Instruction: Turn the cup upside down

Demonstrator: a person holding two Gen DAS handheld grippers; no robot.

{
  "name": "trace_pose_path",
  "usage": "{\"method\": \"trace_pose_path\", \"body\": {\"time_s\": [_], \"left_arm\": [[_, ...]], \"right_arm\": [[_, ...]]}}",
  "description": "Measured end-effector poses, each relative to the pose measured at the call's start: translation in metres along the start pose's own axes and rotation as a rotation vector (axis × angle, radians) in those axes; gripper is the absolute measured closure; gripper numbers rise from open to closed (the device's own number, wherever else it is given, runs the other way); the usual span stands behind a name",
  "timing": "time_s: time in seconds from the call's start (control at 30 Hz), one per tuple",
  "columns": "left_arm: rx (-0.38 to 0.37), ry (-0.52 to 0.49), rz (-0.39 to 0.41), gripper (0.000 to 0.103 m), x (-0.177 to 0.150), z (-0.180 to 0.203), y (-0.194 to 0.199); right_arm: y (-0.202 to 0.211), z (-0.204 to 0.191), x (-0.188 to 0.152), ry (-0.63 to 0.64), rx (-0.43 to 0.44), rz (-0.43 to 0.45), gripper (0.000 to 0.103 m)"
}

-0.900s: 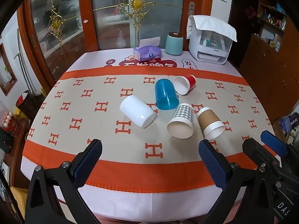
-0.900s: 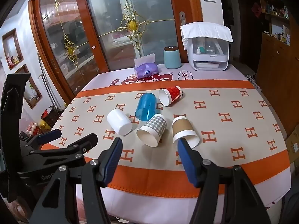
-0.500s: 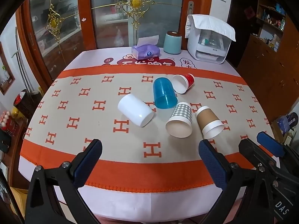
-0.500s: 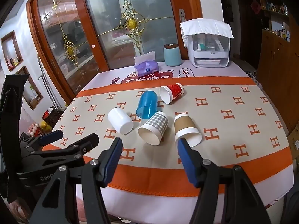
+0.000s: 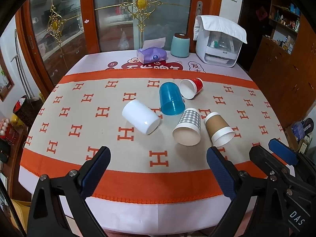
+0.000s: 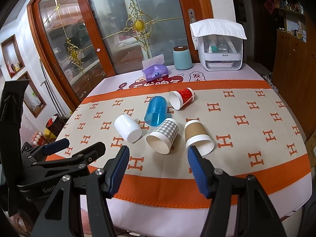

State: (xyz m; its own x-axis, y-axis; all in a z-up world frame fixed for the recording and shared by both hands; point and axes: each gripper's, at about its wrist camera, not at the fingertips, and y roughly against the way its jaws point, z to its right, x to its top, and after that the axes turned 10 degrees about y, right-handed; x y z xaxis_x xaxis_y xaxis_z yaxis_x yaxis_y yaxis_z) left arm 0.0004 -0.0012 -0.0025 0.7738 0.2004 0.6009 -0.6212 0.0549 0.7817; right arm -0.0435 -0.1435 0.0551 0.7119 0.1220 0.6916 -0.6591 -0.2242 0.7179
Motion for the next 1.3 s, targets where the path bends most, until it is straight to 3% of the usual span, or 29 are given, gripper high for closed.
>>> {"method": "trace_pose_path", "body": {"time_s": [0.77,1.0,1.3], "left_arm": [[-0.020,-0.021,-0.037,0.005,-0.005,0.007,-0.001],[-0.050,-0.001,-0.057,0.005,0.001,0.005,-0.007],[-0.097,-0.048,-0.109,0.005,0.024,0.012,-0.025]], "right_arm": [[0.008,0.011,-0.001,-0.038,-0.011,0.007,0.041],[0.006,0.019,0.004,-0.048,-0.023,-0.001,0.041],[0.001,0.043,0.012,-0.084,-0.012,-0.031,0.041]]}}
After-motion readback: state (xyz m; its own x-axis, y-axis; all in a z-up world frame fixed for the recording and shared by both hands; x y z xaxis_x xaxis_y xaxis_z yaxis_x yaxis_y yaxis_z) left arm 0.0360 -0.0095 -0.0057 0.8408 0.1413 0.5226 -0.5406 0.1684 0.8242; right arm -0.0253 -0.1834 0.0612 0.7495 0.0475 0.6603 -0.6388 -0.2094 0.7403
